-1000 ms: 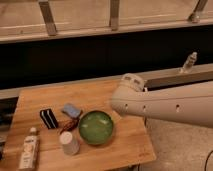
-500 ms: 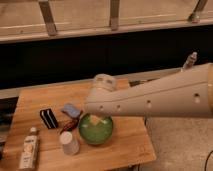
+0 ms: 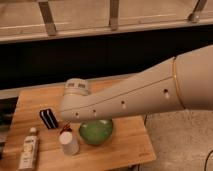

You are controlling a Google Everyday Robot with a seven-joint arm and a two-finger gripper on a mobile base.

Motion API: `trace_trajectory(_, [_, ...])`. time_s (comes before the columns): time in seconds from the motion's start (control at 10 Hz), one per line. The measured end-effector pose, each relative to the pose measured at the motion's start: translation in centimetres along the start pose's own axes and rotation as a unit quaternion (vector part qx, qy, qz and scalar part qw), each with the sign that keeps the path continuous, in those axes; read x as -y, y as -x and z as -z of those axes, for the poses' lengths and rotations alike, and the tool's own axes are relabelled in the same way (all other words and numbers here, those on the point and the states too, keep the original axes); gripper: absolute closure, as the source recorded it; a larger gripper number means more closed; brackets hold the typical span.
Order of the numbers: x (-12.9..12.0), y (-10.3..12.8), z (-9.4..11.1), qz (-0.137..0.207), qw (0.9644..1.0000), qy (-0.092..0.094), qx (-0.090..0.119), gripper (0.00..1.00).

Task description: Place the ceramic cup over the eraser

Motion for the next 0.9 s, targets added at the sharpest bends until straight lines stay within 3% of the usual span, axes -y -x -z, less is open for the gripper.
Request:
trace_trajectory(0.3, [-0.2,0.2,0.1,0.003,1.0,0.006,0.004,0.2])
trace_trajectory(0.6, [-2.3,2.5,0.0,0.065,0.9977,0.018,-0.008,0.2])
trace_trajectory(0.7, [-4.1,4.8,-0.3,0.09,0.9951,0.041,-0.004,0.2])
trace_trajectory(0.9, [-5.2,5.7,-0.8,0.11,0.9916,0.067,-0.011,0.2])
